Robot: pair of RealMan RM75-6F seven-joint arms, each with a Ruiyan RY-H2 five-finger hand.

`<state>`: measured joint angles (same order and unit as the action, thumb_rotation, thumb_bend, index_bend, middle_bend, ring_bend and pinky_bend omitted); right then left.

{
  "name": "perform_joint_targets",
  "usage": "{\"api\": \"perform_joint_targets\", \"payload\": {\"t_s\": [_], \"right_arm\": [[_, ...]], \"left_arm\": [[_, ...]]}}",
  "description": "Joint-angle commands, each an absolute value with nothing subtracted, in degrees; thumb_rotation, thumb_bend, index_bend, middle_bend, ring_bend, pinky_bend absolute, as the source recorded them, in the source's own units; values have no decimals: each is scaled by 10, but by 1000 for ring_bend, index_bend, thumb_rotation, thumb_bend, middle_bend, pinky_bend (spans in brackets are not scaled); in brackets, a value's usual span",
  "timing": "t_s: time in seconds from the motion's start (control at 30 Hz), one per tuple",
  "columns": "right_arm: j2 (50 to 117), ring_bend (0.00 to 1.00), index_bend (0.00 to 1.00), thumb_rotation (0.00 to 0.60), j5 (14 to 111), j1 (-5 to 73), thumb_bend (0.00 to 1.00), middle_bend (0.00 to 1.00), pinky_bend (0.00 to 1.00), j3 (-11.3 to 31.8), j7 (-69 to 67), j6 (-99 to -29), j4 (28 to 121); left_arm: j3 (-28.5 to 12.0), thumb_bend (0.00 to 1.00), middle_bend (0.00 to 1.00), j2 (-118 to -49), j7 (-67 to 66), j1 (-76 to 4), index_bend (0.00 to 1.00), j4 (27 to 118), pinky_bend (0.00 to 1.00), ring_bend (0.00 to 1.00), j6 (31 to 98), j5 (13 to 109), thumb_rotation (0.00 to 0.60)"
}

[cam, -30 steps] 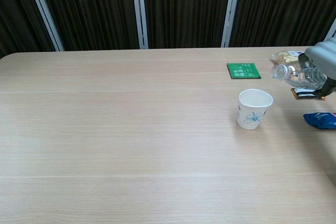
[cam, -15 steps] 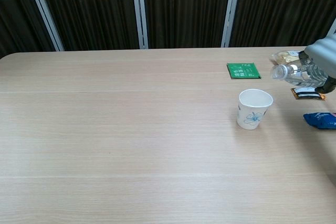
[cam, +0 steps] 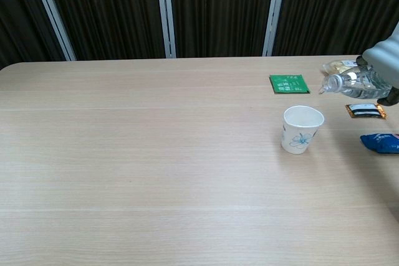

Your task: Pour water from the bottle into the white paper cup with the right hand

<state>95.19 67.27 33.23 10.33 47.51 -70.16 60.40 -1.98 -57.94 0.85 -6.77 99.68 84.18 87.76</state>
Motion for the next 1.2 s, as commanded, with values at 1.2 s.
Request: {"api": "perform_joint_targets", "payload": {"t_s": [1.2], "right_arm": [[955,507,452,600,682,331,566,580,475,105,500,-704,586]], "left_arm": [[-20,0,0,-578,11,-68,0,997,0,0,843,878,600]]}}
